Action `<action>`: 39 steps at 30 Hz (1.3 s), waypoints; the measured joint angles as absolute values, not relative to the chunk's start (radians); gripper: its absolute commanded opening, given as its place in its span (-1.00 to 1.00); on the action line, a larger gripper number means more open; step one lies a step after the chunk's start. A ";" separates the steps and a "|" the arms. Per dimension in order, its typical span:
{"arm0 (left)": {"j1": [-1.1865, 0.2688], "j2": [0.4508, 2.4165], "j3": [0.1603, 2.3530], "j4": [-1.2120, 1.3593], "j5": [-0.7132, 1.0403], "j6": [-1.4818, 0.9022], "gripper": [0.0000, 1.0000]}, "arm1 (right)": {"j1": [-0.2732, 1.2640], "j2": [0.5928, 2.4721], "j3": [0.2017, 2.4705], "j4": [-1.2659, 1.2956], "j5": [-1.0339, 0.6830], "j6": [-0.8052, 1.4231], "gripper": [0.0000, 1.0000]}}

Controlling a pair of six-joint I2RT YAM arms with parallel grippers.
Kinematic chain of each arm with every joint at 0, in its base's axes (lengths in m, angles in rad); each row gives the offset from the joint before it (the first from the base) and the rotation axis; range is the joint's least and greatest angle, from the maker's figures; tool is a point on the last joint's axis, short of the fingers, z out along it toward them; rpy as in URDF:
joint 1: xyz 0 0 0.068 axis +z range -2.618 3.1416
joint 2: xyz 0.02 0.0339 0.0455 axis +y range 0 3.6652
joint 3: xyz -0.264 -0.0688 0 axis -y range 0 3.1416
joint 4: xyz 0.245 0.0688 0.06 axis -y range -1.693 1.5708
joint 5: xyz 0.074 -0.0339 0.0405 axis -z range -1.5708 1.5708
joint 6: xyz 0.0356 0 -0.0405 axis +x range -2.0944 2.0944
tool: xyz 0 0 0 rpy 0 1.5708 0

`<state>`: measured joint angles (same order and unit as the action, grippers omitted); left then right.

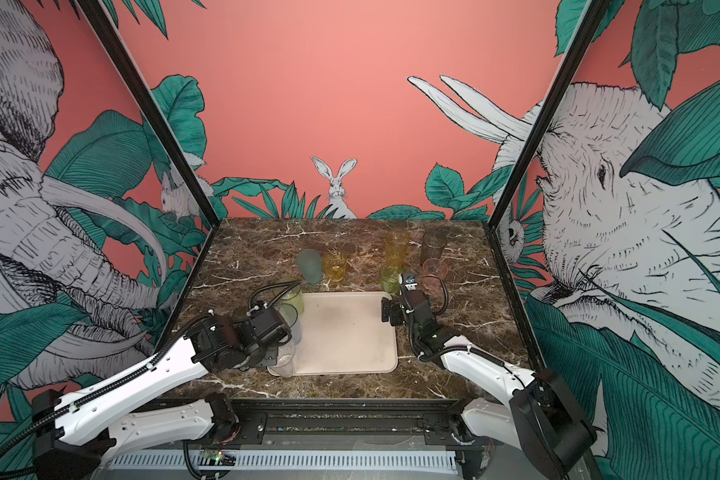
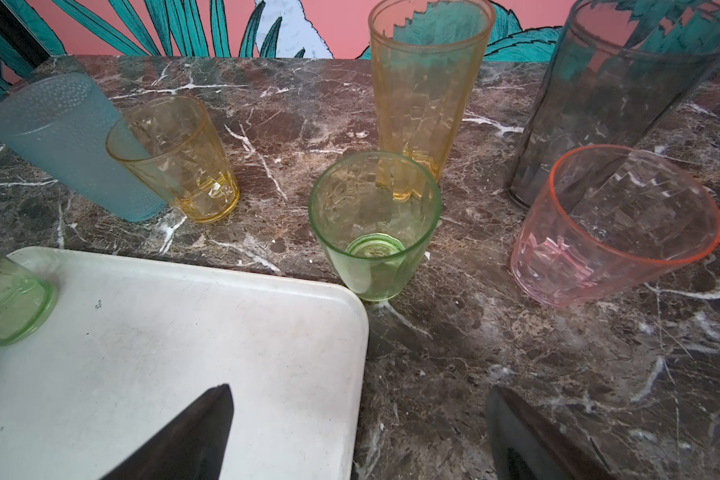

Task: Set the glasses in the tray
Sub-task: 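Lower the tall clear cup onto the tray beside the blue-rimmed cup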

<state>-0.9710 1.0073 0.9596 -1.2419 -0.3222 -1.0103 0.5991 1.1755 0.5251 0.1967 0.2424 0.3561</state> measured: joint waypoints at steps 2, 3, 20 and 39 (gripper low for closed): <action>-0.963 1.007 0.960 -1.242 -0.322 -1.005 -1.00 | 0.599 1.179 0.527 0.196 0.242 0.356 0.94; -0.959 1.007 0.960 -1.242 -0.322 -1.003 -1.00 | 0.599 1.180 0.529 0.196 0.242 0.356 0.94; -0.913 0.977 0.922 -1.209 -0.313 -0.986 -1.00 | 0.599 1.195 0.538 0.193 0.242 0.356 0.94; -0.884 1.018 0.904 -1.183 -0.303 -0.976 -0.60 | 0.599 1.195 0.538 0.177 0.242 0.356 0.94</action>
<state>-0.8837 1.0180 0.9039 -1.1828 -0.3027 -0.9760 0.5991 1.1950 0.5381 0.1768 0.2420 0.3561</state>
